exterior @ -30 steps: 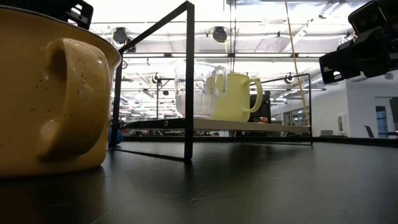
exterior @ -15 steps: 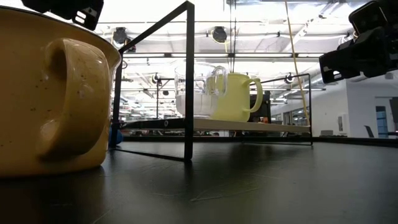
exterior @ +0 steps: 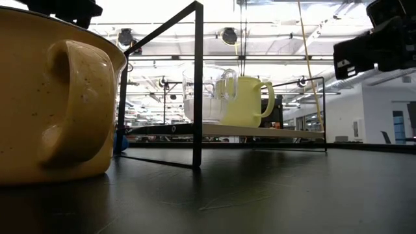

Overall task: Stack small to large cups/mugs on shelf
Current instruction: Put the orange mug on the shelf

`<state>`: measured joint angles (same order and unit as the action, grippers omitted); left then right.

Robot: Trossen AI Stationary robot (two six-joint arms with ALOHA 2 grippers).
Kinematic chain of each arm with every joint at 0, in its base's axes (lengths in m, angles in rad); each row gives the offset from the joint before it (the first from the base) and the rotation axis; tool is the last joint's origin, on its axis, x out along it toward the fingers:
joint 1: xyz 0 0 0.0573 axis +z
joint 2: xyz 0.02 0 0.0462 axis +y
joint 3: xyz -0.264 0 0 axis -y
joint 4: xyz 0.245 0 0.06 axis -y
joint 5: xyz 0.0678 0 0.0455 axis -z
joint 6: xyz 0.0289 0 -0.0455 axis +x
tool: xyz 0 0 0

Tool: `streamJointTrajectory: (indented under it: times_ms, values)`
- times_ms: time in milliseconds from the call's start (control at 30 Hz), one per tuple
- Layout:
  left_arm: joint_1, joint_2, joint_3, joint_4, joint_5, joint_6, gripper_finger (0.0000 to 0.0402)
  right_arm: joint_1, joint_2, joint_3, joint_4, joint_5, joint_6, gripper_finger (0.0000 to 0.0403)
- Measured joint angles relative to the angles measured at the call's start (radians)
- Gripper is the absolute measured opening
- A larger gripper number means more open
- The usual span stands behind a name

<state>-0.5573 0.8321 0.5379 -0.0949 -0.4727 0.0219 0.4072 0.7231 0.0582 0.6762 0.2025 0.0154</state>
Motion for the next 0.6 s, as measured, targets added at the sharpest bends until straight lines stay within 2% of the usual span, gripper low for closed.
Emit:
streamJointTrajectory:
  times_ms: [300, 600]
  values:
    - [-0.003, -0.014, -0.037, 0.042, 0.020, -0.032, 0.0000, 0.001, 0.009, 0.048, -0.004, -0.050, -0.082, 0.0000]
    - [-0.015, -0.014, -0.037, 0.046, 0.022, -0.028, 0.0000, 0.000, 0.041, 0.114, -0.037, -0.124, -0.025, 0.0000]
